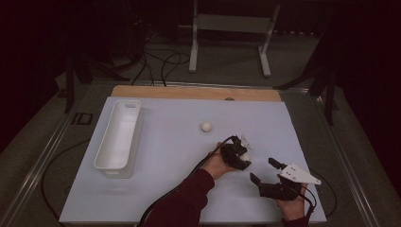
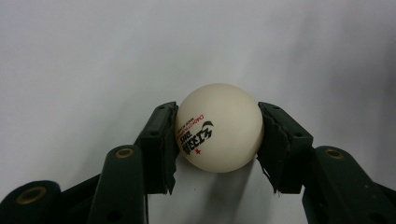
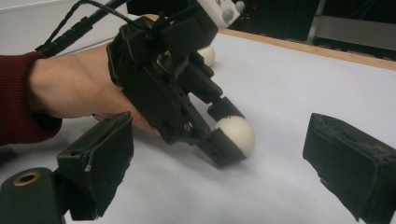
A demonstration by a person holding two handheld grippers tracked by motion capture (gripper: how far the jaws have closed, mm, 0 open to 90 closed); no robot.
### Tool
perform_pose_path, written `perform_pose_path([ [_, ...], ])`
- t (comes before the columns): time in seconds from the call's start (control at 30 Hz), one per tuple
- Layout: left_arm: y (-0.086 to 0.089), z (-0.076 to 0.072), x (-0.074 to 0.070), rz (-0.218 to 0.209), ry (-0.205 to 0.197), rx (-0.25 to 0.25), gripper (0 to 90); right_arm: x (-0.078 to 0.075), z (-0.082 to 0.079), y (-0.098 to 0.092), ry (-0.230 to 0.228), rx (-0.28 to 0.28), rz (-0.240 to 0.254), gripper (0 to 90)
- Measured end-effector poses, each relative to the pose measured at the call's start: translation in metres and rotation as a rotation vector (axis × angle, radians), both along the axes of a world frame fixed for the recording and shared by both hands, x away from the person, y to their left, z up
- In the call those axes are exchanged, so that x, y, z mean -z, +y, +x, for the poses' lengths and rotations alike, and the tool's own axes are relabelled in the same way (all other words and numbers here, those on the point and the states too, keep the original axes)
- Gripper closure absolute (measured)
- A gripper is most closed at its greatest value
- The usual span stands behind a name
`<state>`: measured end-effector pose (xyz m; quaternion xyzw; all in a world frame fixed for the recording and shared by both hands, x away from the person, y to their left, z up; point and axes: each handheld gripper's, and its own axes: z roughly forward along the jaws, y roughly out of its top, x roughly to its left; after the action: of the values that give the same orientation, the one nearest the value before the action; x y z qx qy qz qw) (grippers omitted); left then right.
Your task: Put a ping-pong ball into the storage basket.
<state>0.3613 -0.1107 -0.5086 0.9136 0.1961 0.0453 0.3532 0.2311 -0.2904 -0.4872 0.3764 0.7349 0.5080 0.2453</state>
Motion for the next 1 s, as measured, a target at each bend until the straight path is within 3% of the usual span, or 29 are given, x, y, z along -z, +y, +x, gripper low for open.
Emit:
perform_pose_path([
  [0.23,0.005,0.001,-0.007,-0.002,-0.014,-0.012,50.8,0.000,0.000,0.000,0.000,0.001,0.000,8.5],
  [0.47,0.011,0.001,-0.017,-0.031,-0.018,-0.048,50.9,0.000,0.000,0.000,-0.003,0.002,0.000,8.5],
  [1.0,0.028,-0.001,-0.037,-0.047,-0.056,-0.071,50.9,0.000,0.000,-0.001,-0.003,0.005,0.000,8.5],
])
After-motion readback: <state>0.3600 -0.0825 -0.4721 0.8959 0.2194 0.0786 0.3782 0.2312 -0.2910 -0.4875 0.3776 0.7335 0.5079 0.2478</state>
